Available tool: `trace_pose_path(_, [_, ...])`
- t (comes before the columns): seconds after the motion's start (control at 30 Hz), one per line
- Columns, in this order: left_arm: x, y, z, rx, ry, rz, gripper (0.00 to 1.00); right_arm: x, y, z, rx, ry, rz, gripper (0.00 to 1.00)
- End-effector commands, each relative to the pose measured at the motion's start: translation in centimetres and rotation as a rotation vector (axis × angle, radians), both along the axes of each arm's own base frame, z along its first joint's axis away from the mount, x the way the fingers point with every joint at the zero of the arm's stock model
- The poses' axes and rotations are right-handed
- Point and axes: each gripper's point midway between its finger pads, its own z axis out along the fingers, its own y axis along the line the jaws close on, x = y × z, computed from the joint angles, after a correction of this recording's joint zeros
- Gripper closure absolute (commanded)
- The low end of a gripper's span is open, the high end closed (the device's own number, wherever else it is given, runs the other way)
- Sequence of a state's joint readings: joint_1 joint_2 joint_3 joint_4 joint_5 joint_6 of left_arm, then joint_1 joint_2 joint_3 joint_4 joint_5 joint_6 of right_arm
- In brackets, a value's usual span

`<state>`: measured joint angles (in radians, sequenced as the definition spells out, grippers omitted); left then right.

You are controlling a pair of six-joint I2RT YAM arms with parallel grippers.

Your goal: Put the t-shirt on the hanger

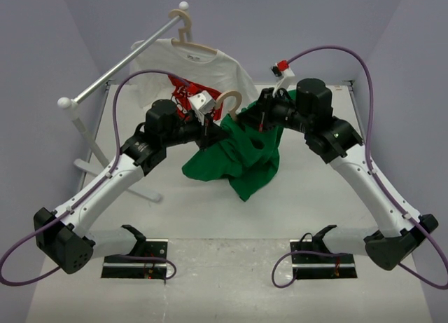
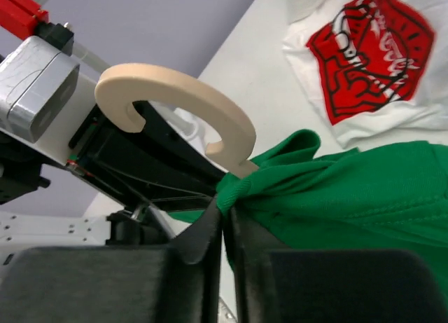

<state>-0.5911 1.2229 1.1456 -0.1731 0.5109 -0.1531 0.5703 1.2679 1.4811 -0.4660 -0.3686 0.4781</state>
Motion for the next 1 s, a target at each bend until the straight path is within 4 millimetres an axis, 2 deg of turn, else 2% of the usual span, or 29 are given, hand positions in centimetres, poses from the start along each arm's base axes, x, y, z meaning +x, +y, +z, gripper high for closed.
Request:
trace_pose_path(0.0, [-0.3,-0.6,3.8,-0.05,-0.12,-0.065,1.0,0.9,-2.9,2.4,-0.025,-0.107,-0.133,0.75])
trace_pose_path(0.1, [-0.4,-0.1,3.2,-0.01,-0.119,-0.056,1.0,1.8,-5.6,2.9,-0.085,-0.14,-0.251,0.49])
trace_pose_path(0.13, [-0.5,0.1,2.9,0.011,-0.117,-0.061,1.0,1.9,-7.3,3.3,-0.109,-0.161,-0.307,0.37])
trace_pose_path(0.17, [-0.6,0.2,2.9,0.024,-0.126,-0.073,1.0,1.7,-8.3,3.4,-0.128,-0.17,-0.33,0.3])
trace_pose_path(0.27, [-1.5,0.1,3.1,0.031,-0.126,-0.119,1.0,1.5,-10.1,3.7,-0.203,-0.227,-0.343,0.16])
trace_pose_path(0.37, [-2.8,-0.3,3.9,0.031,-0.174,-0.217,1.0,0.6,-10.3,3.4,-0.264,-0.256,-0.283,0.07])
trace_pose_path(0.47, [-5.4,-1.1,4.1,0.007,-0.185,-0.394,1.0,-0.6,-9.1,3.8,-0.264,-0.322,-0.166,0.08])
trace_pose_path(0.53, [-6.6,-1.3,4.2,-0.01,-0.198,-0.477,1.0,-2.4,-7.3,4.3,-0.23,-0.401,-0.006,0.12])
trace_pose_path(0.6, [-7.9,-1.4,4.3,-0.033,-0.193,-0.56,1.0,-5.1,-5.4,4.2,-0.194,-0.498,0.201,0.13])
trace_pose_path(0.73, [-8.3,-1.8,3.9,-0.035,-0.168,-0.621,1.0,-8.3,-3.0,5.2,-0.084,-0.585,0.455,0.14])
trace_pose_path(0.8, [-8.6,-1.9,3.8,-0.032,-0.142,-0.647,1.0,-8.9,-2.1,5.6,-0.044,-0.572,0.544,0.17])
trace_pose_path(0.9, [-8.6,-2.4,2.9,-0.004,-0.111,-0.665,1.0,-9.3,-1.1,6.0,0.01,-0.525,0.646,0.27])
trace_pose_path(0.97, [-8.5,-2.5,2.6,0.005,-0.103,-0.676,1.0,-8.9,-0.7,6.1,0.021,-0.5,0.664,0.46])
